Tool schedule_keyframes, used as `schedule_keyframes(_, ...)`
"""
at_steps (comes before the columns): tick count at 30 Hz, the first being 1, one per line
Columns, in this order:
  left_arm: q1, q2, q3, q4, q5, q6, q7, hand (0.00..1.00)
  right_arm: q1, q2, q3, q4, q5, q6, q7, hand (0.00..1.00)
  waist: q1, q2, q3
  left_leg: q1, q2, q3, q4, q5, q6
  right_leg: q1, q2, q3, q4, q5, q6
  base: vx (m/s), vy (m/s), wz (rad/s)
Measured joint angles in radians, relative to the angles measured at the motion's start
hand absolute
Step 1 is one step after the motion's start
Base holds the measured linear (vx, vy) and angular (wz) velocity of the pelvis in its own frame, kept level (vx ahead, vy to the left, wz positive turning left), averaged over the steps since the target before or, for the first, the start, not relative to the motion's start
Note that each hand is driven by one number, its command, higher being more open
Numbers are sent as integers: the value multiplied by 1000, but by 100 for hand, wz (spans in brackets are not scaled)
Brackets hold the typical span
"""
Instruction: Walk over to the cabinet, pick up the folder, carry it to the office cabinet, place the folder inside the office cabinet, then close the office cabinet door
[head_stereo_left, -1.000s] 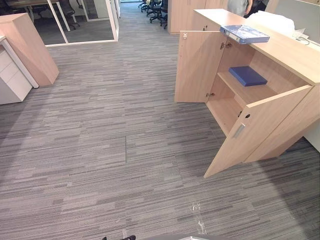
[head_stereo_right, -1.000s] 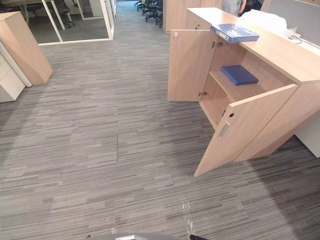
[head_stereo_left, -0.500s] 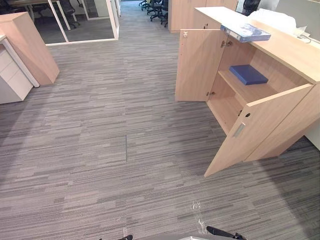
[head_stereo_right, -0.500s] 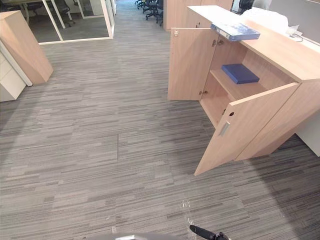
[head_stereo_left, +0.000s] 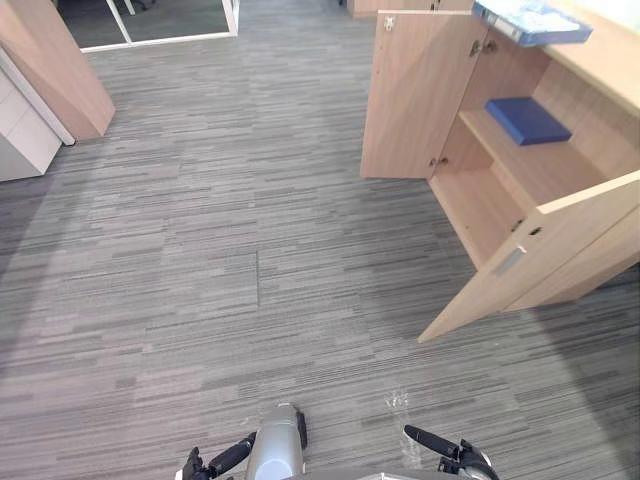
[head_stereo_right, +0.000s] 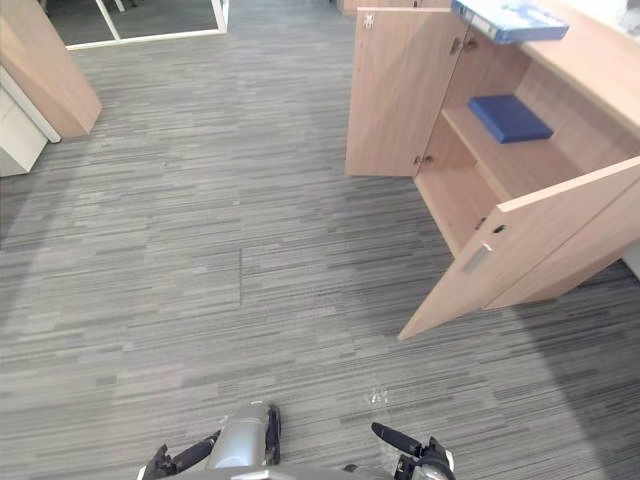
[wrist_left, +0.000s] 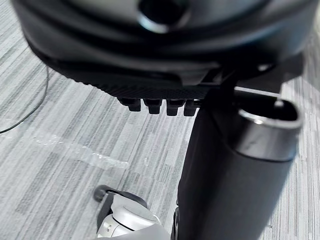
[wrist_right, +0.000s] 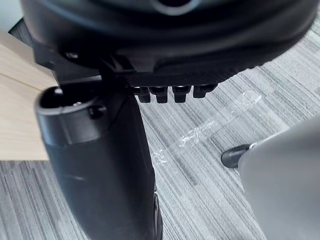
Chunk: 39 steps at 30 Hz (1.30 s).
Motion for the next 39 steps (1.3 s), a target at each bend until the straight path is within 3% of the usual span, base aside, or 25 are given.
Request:
schedule_keyframes(3,4,4,-37,15,-63,-1,1,100,10,-3,-77,39,-1,-2,-5,100,23,21,-25,20,2,9,-207,149,-9,84,-86,29,-21,-54,91,511,392,-43)
schedule_keyframes(4,3,29,-60,28,-71,-3,0,100,3,-3,-114,85,-1,4,-4,100,22,-4,-57,32,-43,19,-173,272,12,93,-146,41,12,-60,123,659,526,-60)
schedule_keyframes(5,5,42,-73,34,-68,-4,1,100,3,4,-130,94,-2,9,-1,100,22,-20,-77,36,-67,29,-158,289,51,77,-179,48,48,-50,142,594,444,-51)
schedule_keyframes(6,5,79,-102,47,-63,-6,-3,100,3,25,-157,105,-2,11,2,100,11,-58,-100,63,-113,72,-121,233,88,39,-240,62,160,-12,154,633,457,-49)
schedule_keyframes(8,9,107,-142,55,-55,-6,-12,100,7,29,-193,110,-2,18,5,100,-3,-79,-99,182,-174,113,-112,156,136,-33,-303,97,437,119,70,635,468,-47)
schedule_keyframes(9,18,120,-167,53,-41,-8,-19,100,6,25,-207,106,-2,20,7,100,-13,-74,-99,276,-209,144,-159,132,160,-120,-352,92,661,217,-28,566,466,-36)
schedule_keyframes(10,7,119,-177,54,-37,-10,-30,100,3,21,-202,78,-1,18,12,100,-29,-75,-102,354,-244,147,-211,121,175,-211,-396,32,842,250,-103,525,456,-22)
schedule_keyframes(12,-20,118,-219,55,-34,-25,-43,100,1,10,-163,48,-3,10,12,100,-51,-49,-101,432,-262,140,-287,113,181,-293,-417,-73,945,225,-118,400,381,4)
schedule_keyframes(13,-37,116,-247,59,-27,-34,-53,100,-3,6,-137,35,-4,1,11,100,-54,-40,-102,466,-259,140,-317,108,183,-340,-396,-116,961,187,-107,434,356,-18)
schedule_keyframes(14,-70,112,-276,85,-25,-39,-70,100,-21,13,-80,18,-4,-7,11,100,-65,-35,-97,520,-255,148,-351,92,183,-419,-327,-194,942,99,-45,361,238,-27)
schedule_keyframes(15,-86,109,-281,107,-21,-36,-75,100,-25,15,-66,13,-4,-10,12,100,-72,-37,-91,538,-255,149,-360,88,181,-433,-302,-223,914,75,-26,344,161,-25)
schedule_keyframes(16,-102,103,-281,127,-6,-33,-78,100,-34,17,-57,9,-3,-15,13,100,-74,-38,-79,561,-255,150,-370,86,180,-436,-276,-258,867,54,-12,336,122,-18)
schedule_keyframes(17,-127,93,-278,148,17,-26,-86,100,-37,26,-53,-3,-2,-19,13,100,-74,-40,-54,611,-256,160,-396,79,167,-432,-213,-352,714,36,-5,332,116,-20)
schedule_keyframes(19,-132,81,-252,148,47,-25,-78,100,-36,40,-52,-11,-1,-29,13,100,-73,-43,-43,647,-257,175,-418,63,144,-432,-150,-435,547,42,-8,307,87,-24)
schedule_keyframes(20,-138,70,-219,148,64,-24,-66,100,-33,42,-54,-11,-1,-32,13,100,-72,-45,-36,678,-257,190,-435,36,128,-431,-98,-512,391,71,-37,359,52,-20)
schedule_keyframes(23,-137,69,-194,153,95,-9,-63,100,-25,50,-85,-10,0,-32,14,100,-68,-52,-28,719,-257,203,-441,-12,106,-425,-64,-613,242,121,-88,351,-6,-11)
schedule_keyframes(24,-130,67,-182,157,102,-3,-64,100,-15,55,-122,-12,11,-33,14,100,-69,-49,-25,751,-247,205,-437,-46,85,-411,-58,-635,219,129,-119,435,-24,-7)
schedule_keyframes(25,-128,57,-147,158,111,-1,-63,100,-2,54,-142,-20,21,-32,14,100,-70,-33,-23,779,-213,212,-415,-84,60,-379,-27,-653,220,157,-176,473,-43,-12)
schedule_keyframes(27,-118,51,-93,159,115,3,-64,100,18,61,-151,-28,35,-34,16,100,-71,-23,-35,773,-157,231,-308,-115,12,-331,36,-653,184,135,-224,550,-148,-29)
schedule_keyframes(29,-116,27,0,157,112,8,-64,100,39,72,-167,-38,36,-35,18,100,-73,-23,-41,678,-80,252,-5,-136,7,-264,105,-620,112,126,-228,584,-218,-58)
schedule_keyframes(31,-105,-28,109,124,71,11,-54,100,54,58,-165,-69,37,-36,17,100,-60,26,-40,499,76,245,526,-56,100,-163,212,-515,39,104,-245,672,-147,-124)
schedule_keyframes(33,-108,-41,148,115,35,11,-52,100,45,48,-164,-62,37,-34,17,100,-53,38,-29,411,137,198,741,-55,97,-92,244,-433,39,74,-247,595,-10,-136)
schedule_keyframes(35,-108,-39,153,88,10,8,-45,100,43,48,-141,-40,37,-25,12,100,-44,14,-23,319,137,143,816,-71,75,-14,239,-347,10,61,-228,537,8,-124)
schedule_keyframes(37,-109,-39,146,61,-11,-7,-43,100,40,42,-126,-18,37,-22,7,100,-20,4,-22,227,135,102,766,-87,56,35,230,-271,-15,57,-201,511,19,-116)
schedule_keyframes(39,-110,-43,142,42,-33,-18,-42,100,37,38,-93,-16,37,-10,-7,100,-11,-6,-14,149,100,36,554,-106,35,99,207,-194,-31,40,-170,404,85,-102)
